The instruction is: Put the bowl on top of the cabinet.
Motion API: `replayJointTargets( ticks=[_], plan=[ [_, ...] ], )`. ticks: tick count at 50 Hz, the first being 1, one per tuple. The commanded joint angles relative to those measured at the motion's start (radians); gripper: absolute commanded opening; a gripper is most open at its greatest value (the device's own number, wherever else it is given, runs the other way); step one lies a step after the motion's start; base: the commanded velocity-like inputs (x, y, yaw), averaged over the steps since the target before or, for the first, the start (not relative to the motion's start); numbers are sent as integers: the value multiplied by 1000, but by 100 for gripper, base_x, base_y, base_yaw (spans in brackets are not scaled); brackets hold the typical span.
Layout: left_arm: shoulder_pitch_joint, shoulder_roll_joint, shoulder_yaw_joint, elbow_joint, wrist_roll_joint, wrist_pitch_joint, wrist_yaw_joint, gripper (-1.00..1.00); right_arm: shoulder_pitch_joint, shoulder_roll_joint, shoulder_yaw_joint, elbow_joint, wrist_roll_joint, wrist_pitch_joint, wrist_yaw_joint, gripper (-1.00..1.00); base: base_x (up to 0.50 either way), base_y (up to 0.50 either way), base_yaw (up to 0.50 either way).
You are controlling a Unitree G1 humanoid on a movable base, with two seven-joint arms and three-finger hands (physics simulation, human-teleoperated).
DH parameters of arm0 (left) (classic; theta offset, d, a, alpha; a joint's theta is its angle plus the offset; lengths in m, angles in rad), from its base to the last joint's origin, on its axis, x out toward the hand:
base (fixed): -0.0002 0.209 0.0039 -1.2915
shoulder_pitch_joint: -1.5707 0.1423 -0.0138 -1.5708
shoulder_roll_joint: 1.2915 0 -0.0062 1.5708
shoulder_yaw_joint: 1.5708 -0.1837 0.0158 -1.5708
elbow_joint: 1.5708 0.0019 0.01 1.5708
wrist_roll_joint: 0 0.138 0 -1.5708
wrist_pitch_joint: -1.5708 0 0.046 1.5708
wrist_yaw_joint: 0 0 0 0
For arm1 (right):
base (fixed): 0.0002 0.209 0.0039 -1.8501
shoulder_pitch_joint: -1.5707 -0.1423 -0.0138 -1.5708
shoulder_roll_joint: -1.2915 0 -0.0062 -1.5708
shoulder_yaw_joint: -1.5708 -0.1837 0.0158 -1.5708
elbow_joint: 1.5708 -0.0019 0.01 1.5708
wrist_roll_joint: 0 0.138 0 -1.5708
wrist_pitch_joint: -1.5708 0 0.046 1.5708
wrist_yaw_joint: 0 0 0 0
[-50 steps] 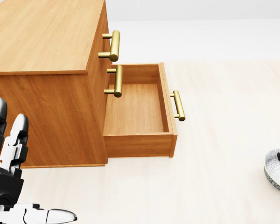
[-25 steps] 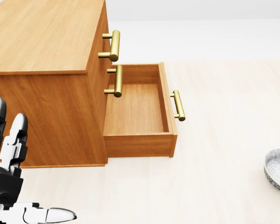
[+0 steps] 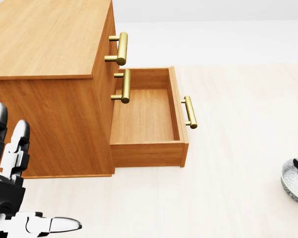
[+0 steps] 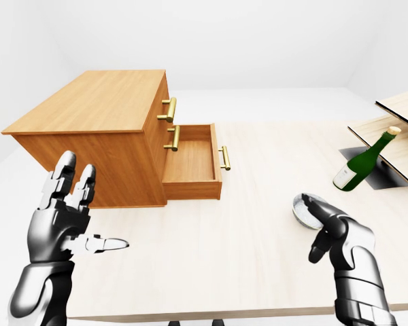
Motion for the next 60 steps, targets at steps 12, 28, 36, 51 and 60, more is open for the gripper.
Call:
replayJointTargets(
  ticks=[12,28,36,51,60],
  plan=[
    [-25,0,-20,74,21,0,20,100,-72,-20,34,155,100,0,-57,100,0,0,0],
    [-14,-2,-28,125,26,0,15,100,-40,10,68,215,127,0,-116,100,0,0,0],
    [-14,0,-25,119,20,0,16,100,-40,25,84,262,138,0,-143,100,0,0,0],
    [-11,0,-30,118,24,0,14,100,-32,33,105,325,172,0,-161,-100,0,0,0],
    [-22,1,-30,137,27,0,18,100,-29,38,108,318,179,0,-160,-100,0,0,0]
  ],
)
